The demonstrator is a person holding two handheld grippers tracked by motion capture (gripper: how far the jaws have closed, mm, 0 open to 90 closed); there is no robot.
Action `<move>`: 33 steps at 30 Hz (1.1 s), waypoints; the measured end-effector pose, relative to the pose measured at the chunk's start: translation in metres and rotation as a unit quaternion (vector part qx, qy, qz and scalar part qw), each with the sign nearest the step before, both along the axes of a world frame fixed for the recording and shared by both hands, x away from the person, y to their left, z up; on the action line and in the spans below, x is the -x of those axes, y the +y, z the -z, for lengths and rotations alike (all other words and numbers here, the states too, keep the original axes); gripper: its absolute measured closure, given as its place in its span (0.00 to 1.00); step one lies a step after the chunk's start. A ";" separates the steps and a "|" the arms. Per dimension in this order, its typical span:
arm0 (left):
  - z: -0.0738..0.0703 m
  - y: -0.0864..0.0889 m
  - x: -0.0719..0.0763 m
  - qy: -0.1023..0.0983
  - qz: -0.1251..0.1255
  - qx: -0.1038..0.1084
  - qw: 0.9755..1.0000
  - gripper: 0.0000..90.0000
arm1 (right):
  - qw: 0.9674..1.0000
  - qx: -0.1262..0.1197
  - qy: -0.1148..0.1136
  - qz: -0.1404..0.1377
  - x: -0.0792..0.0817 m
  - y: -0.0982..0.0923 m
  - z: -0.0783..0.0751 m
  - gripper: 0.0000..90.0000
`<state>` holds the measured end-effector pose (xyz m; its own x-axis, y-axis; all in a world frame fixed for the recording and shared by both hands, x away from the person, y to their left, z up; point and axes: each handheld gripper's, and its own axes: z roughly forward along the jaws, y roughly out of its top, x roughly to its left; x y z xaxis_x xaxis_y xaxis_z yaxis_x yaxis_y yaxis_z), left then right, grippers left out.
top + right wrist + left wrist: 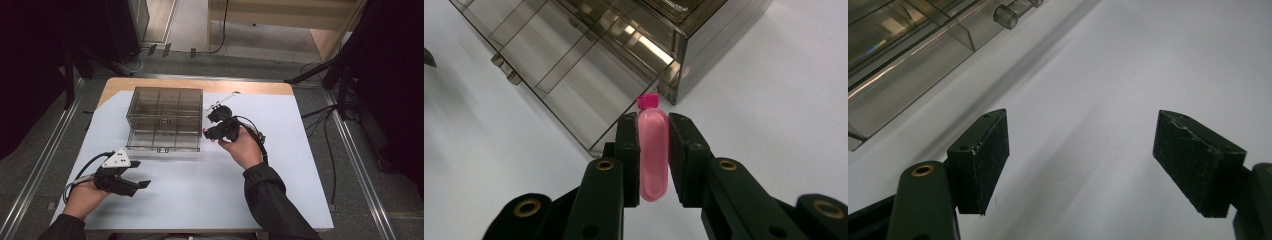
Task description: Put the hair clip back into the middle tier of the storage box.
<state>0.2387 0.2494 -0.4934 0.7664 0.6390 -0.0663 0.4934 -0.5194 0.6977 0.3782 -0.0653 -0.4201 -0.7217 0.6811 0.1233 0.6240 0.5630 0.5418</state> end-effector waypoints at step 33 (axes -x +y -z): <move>0.000 0.003 0.002 0.001 -0.003 0.004 1.000 0.26 | 1.000 0.006 -0.013 -0.025 -0.001 0.030 -0.009 0.86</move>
<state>0.2369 0.2528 -0.4936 0.7624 0.6429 -0.0734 0.4983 -0.5109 0.7005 0.3787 -0.0357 -0.4112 -0.7576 0.6456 0.0962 0.5807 0.5994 0.5510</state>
